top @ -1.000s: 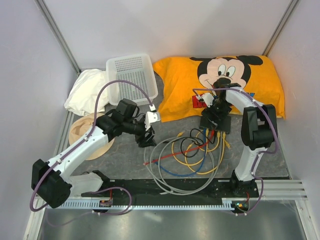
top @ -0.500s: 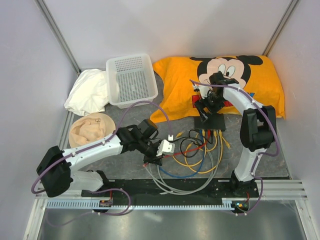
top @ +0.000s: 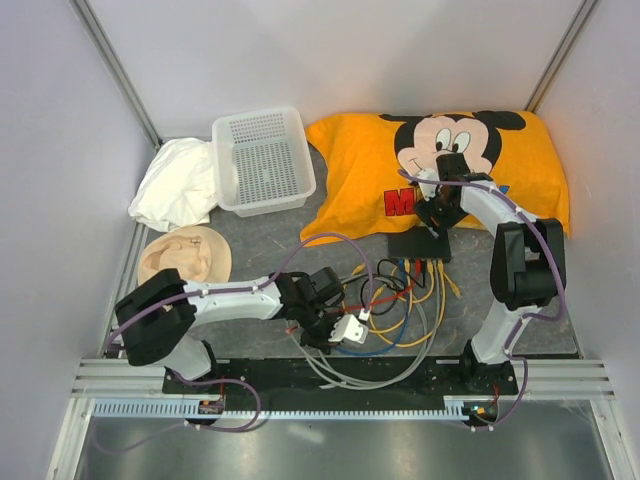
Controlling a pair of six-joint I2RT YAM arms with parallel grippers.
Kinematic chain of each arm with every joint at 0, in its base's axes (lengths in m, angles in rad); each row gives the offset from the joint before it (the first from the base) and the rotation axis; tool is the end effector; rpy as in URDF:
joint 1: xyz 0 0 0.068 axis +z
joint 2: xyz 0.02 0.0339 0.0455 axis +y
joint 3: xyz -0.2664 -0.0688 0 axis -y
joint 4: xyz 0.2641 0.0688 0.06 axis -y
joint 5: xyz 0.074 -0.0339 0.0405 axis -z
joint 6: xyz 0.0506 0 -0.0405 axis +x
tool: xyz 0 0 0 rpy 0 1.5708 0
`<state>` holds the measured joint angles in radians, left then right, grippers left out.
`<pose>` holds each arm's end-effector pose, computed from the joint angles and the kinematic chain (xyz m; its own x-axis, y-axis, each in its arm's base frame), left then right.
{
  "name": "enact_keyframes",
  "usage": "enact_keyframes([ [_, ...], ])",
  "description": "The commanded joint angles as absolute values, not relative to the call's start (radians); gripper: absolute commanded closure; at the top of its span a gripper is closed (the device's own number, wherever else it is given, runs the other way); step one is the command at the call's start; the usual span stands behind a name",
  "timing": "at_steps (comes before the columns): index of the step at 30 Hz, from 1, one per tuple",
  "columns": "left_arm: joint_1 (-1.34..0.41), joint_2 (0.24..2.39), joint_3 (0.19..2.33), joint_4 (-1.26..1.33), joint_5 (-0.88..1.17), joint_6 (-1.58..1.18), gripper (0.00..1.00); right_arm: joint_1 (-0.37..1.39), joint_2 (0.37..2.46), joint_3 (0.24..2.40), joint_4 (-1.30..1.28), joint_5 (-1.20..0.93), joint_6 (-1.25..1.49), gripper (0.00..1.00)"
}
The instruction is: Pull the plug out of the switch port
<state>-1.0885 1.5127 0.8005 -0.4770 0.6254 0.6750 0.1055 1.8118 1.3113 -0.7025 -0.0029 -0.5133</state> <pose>0.1066 -0.2675 0.1455 0.1760 0.7562 -0.6302 0.9087 -0.3710 -0.1915 0.3867 0.0411 0.1818 -0.7561 -0.5739 -0.3145 -0.5483 0.8179 -0.1742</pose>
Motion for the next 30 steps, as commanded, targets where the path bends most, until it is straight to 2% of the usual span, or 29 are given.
enact_keyframes([
  [1,-1.088,1.511,0.792,-0.407,0.558,0.7,0.99,0.097,1.815,1.301,-0.513,0.107,-0.58,0.29],
  [5,-1.088,1.552,0.811,-0.425,0.455,0.644,0.98,0.095,1.867,1.336,-0.476,0.117,-0.592,0.36],
  [14,-0.945,1.578,0.819,-0.4,0.217,0.699,0.98,0.098,1.956,1.319,-0.423,0.207,-0.606,0.37],
  [22,-0.655,1.582,0.893,-0.377,0.19,0.795,0.98,0.228,1.806,1.115,-0.511,0.175,-0.58,0.37],
  [30,-0.494,1.643,1.018,-0.362,0.184,0.836,0.99,0.432,1.707,1.101,-0.721,0.057,-0.37,0.36],
])
